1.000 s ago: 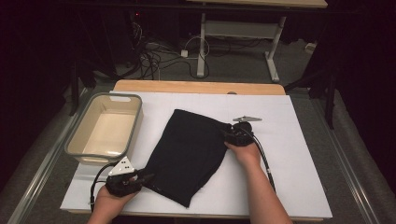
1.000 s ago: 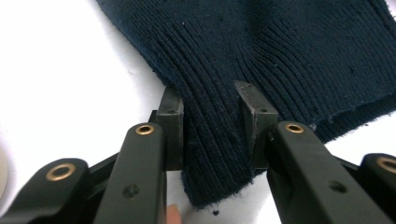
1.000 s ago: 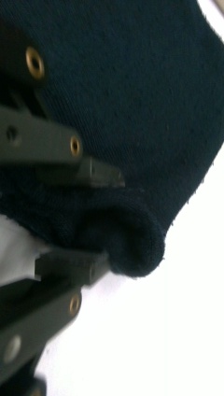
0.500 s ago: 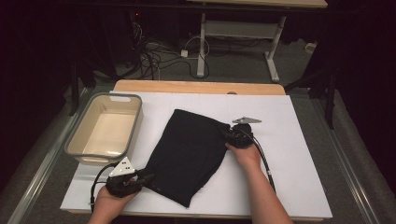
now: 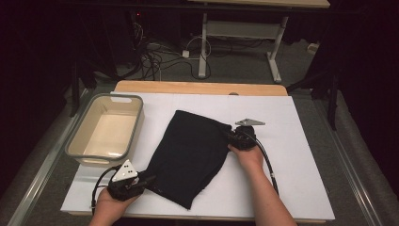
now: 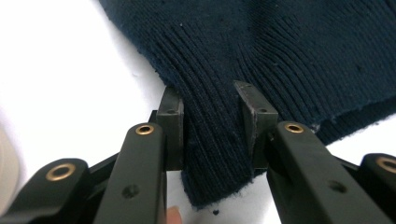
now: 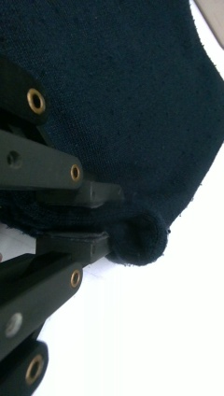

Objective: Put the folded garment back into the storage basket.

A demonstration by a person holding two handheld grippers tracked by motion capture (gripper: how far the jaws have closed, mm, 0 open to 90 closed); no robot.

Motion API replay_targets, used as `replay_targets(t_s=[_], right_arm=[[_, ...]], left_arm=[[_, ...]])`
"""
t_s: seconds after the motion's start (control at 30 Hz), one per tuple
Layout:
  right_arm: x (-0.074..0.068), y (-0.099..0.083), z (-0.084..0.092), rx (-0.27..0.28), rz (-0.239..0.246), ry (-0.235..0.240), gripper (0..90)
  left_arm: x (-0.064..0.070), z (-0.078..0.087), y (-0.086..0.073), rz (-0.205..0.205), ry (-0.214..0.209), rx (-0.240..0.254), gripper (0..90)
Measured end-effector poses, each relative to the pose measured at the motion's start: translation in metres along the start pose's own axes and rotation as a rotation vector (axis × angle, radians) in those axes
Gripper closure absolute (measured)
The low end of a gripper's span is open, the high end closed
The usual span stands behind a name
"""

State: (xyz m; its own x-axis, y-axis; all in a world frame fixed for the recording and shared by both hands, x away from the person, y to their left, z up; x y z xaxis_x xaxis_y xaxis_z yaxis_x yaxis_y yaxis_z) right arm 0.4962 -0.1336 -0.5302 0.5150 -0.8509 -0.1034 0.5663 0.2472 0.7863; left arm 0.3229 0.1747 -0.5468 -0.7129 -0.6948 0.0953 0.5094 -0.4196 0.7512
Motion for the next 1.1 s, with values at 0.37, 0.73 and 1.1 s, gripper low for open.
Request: replay_targets(t_s=[0.37,0.73,1.1], right_arm=[[-0.003,0.002,0.005,0.057,0.044,-0.027,81.3],[-0.006,0.002,0.008,0.090,0.077,-0.050,81.3],[-0.008,0.003,0.009,0.090,0.089,-0.054,80.8]], left_arm=[[0.005,0.001,0.012,-0.019,0.057,-0.166,65.3],[0.006,-0.002,0.024,-0.062,0.053,-0.348,65.8],[0.002,-0.006,0.033,-0.040,0.010,-0.465,66.0]])
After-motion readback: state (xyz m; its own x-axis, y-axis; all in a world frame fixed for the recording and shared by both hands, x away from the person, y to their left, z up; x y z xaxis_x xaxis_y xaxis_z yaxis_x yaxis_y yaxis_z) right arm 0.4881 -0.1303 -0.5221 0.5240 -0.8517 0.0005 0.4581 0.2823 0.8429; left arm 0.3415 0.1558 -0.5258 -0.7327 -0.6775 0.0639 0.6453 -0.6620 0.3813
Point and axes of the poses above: each handheld gripper's, and its own axes: z roughly backward along the jaws, y roughly out of its top, x roughly to its right, the point moved 8 cm from there along -z, roughly forward along the jaws, and after that the axes turned 2 degrees about -x, right-handed, at the moved point
